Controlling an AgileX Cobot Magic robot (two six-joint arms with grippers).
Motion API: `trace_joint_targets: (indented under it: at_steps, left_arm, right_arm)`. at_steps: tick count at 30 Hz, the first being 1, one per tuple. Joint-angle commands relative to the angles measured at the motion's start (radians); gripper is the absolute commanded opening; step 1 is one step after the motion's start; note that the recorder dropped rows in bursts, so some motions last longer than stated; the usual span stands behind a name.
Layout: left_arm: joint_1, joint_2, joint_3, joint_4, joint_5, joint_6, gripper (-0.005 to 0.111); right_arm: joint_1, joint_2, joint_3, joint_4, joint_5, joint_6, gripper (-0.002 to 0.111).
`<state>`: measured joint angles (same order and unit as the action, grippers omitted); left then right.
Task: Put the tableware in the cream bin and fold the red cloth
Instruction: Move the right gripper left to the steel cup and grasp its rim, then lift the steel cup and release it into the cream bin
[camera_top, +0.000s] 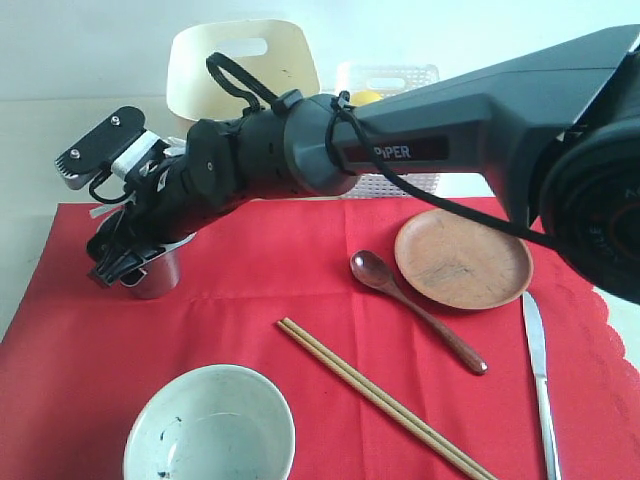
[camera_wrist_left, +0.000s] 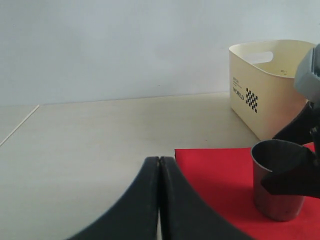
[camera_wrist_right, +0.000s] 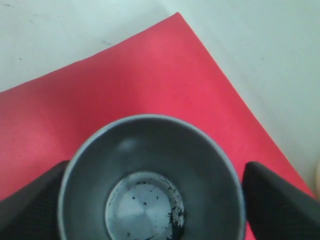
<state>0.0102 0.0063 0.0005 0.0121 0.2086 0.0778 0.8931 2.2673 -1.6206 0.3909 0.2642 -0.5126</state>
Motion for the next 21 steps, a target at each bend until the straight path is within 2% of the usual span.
trace_joint_targets:
  at_steps: [1, 3, 6, 15, 21]
  left_arm:
    - [0.001, -0.006, -0.001, 0.004, -0.007, -0.005, 0.0]
    - [0.001, -0.006, -0.001, 0.004, -0.007, -0.005, 0.0]
    - [0.001, -0.006, -0.001, 0.004, -0.007, -0.005, 0.0]
    - [0.001, -0.006, -0.001, 0.004, -0.007, -0.005, 0.0]
    - [0.001, -0.006, -0.001, 0.004, -0.007, -0.005, 0.0]
  right_arm:
    - [-0.005, 0.0, -0.004, -0.01, 0.002, -0.002, 0.046]
    - [-0.005, -0.002, -0.004, -0.01, 0.003, -0.002, 0.026]
    - [-0.005, -0.022, -0.004, -0.01, 0.015, -0.002, 0.002]
    - [-0.012, -0.196, -0.004, -0.081, 0.041, 0.0, 0.0]
    - [-0.1, -0.301, -0.004, -0.081, -0.028, 0.052, 0.0]
